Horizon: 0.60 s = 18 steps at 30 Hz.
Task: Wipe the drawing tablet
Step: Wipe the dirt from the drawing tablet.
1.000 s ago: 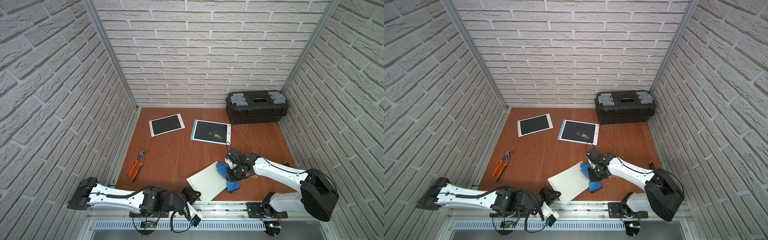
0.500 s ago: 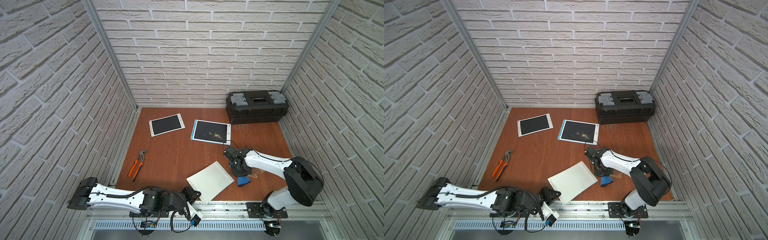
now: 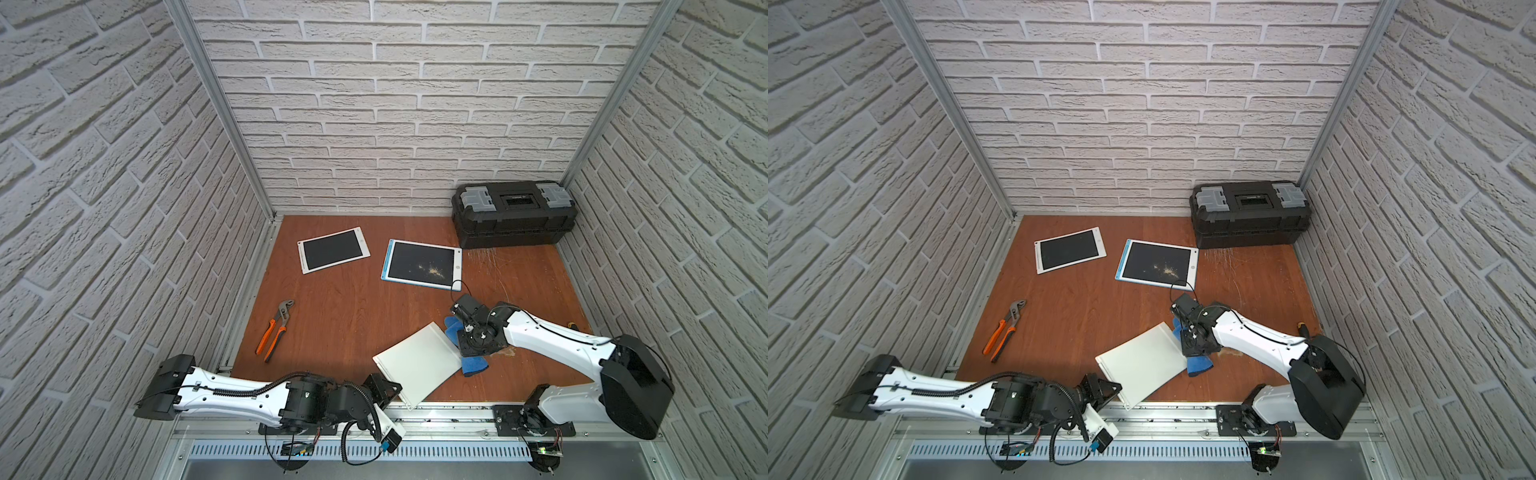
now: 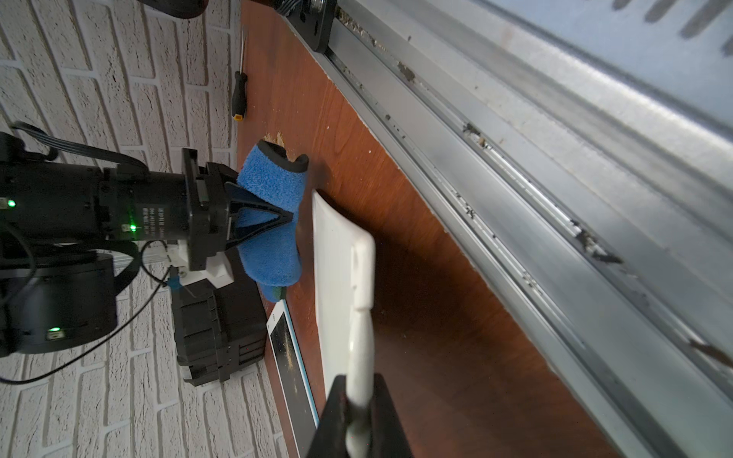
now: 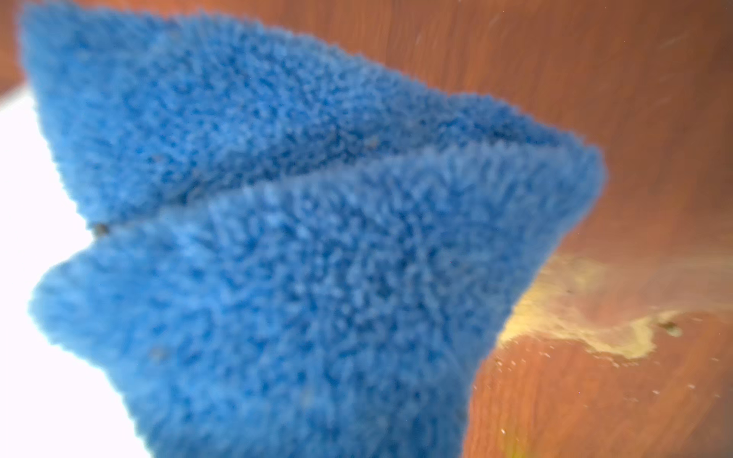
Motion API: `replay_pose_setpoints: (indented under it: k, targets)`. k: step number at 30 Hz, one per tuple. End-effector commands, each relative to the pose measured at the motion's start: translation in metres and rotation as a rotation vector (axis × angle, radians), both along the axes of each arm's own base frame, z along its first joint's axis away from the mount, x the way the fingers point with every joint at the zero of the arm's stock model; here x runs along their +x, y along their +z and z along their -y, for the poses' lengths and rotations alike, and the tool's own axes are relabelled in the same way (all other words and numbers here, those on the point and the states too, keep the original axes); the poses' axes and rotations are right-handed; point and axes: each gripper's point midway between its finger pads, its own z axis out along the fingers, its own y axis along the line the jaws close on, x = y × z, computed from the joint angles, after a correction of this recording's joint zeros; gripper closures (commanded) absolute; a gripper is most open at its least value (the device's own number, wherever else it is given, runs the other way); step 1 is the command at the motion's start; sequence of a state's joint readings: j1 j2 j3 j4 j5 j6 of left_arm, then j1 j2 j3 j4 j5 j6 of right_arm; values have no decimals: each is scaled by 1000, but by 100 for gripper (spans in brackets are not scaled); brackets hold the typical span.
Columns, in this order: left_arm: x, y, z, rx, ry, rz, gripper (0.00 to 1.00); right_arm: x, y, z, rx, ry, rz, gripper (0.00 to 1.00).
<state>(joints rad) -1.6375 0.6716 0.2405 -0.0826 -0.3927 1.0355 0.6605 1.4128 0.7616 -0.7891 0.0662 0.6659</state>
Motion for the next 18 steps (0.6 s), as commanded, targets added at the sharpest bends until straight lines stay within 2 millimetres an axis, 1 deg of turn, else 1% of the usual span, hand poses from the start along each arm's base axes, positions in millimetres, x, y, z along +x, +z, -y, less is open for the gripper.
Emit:
replay_pose_setpoints:
  k: [1, 3, 5, 6, 9, 11, 13, 14, 16, 18]
  targets:
    - [3, 20, 8, -57, 6, 20, 100, 1, -15, 20, -107, -48, -32, 98]
    - [3, 19, 8, -56, 8, 20, 100, 6, -10, 36, -194, -82, -5, 97]
    - [3, 20, 8, -57, 8, 19, 100, 12, 1, 36, -187, -102, 40, 98]
    - [3, 20, 8, -56, 8, 19, 100, 15, 7, 29, -139, -100, 64, 97]
    - [3, 19, 8, -53, 7, 19, 100, 20, 24, -3, 49, -57, 121, 97]
    - [3, 19, 8, -52, 7, 20, 100, 18, 30, -29, 173, -7, 122, 97]
    - [3, 20, 8, -54, 7, 20, 100, 12, 27, -42, 226, 18, 85, 97]
    - [3, 19, 8, -54, 7, 20, 100, 9, 21, -43, 220, 19, 61, 97]
    - [3, 20, 8, -55, 8, 20, 100, 4, 6, -35, 168, 11, 28, 97]
    - [3, 19, 8, -53, 6, 22, 100, 0, -10, -18, 76, -8, 0, 97]
